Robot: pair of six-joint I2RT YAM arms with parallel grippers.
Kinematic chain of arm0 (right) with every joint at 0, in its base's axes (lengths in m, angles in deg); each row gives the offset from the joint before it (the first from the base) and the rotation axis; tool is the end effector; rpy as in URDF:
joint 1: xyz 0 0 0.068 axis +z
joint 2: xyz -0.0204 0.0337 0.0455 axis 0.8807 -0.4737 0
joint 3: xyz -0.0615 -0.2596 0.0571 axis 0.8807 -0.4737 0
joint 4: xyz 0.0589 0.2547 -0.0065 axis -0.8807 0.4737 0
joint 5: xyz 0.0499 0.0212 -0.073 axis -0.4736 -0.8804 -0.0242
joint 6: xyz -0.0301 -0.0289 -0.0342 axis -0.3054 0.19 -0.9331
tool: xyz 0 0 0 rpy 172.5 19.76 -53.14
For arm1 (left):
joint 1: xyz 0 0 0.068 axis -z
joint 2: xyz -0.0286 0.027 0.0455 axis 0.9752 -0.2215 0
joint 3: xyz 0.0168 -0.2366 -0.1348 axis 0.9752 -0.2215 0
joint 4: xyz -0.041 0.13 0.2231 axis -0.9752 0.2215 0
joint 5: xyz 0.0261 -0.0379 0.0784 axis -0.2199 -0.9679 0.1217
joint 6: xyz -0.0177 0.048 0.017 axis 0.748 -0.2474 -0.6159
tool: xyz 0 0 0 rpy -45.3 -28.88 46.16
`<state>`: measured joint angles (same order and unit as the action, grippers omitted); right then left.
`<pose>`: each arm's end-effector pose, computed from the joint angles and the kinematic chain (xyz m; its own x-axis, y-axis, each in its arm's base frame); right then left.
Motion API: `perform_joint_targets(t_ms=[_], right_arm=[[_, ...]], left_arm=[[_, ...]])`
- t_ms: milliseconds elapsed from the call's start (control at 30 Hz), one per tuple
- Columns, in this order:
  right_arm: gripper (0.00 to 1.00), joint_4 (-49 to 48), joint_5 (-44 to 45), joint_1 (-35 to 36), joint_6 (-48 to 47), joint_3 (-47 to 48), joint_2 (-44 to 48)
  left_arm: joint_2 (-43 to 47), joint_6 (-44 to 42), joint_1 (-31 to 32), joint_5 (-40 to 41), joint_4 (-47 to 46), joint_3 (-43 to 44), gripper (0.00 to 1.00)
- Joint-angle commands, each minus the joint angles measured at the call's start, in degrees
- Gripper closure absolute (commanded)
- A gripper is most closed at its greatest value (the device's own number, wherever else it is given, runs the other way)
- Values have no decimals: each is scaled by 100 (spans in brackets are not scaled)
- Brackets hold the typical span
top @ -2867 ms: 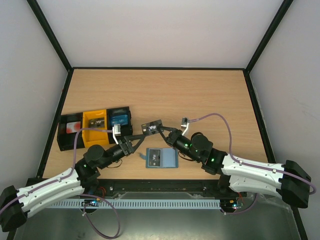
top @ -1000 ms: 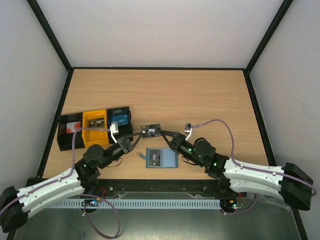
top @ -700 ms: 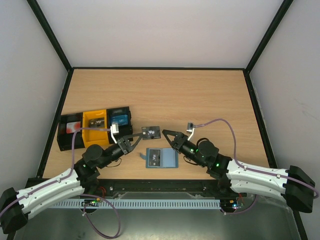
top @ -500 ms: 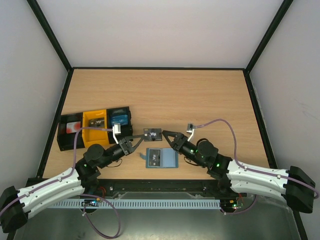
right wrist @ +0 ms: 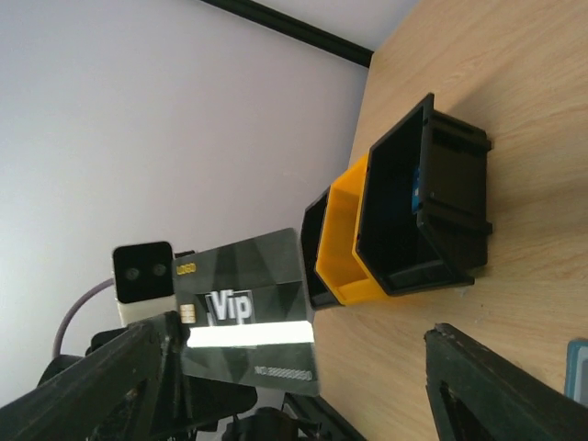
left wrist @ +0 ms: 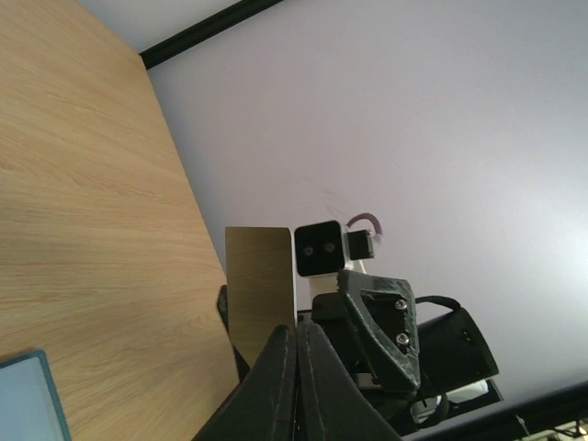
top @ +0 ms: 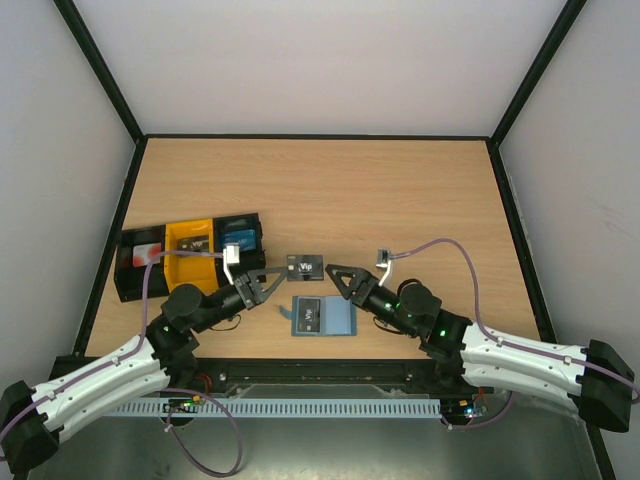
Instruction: Take the credit cards out of the card holder
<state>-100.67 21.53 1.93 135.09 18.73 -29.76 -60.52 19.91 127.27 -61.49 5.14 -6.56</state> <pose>0.0803 0.1616 0.2383 -0.8296 0.4270 -0.3597 -0.3286 0.1473 0.9329 0.0912 -0.1185 0.2437 -0.7446 -0.5193 -0.4194 0.4531 0.0682 -0.8889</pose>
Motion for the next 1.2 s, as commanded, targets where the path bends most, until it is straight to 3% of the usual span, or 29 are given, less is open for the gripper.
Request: perform_joint_targets(t_ms=[0,267,300,500,567,600,700,800,1033,1100,1167], right_arm=[[22,-246,-322,6,-141,32,-151],[29,-862,-735,6,-101,81,-530],[33,-892,-733,6,-64,56,-532],[86,-1045,-514,6,111,-210,-262],[98,-1140,-420,6,218,-326,-170],[98,-1211,-384,7,261,-370,-142],[98,-1188,-264,6,321,-388,-94],[98,-1218,-193,7,368,-366,-105],[98,-1437,-163,6,482,-272,-280],[98,-1489,-167,6,515,-261,-343],[98,-1524,-180,6,527,-242,-399]], left_arm=[[13,56,-23,-424,-149,187,97],[-12,331,-23,-694,-242,174,97],[-14,347,-25,-686,-194,171,97],[-77,339,-32,-643,55,177,97],[-118,328,-32,-603,96,191,97],[-140,327,-32,-598,77,192,92],[-204,313,-41,-580,54,204,64],[-278,270,-48,-563,52,230,51],[-535,115,-57,-453,282,330,40],[-614,145,-58,-479,184,329,41],[-697,153,-58,-492,113,332,50]])
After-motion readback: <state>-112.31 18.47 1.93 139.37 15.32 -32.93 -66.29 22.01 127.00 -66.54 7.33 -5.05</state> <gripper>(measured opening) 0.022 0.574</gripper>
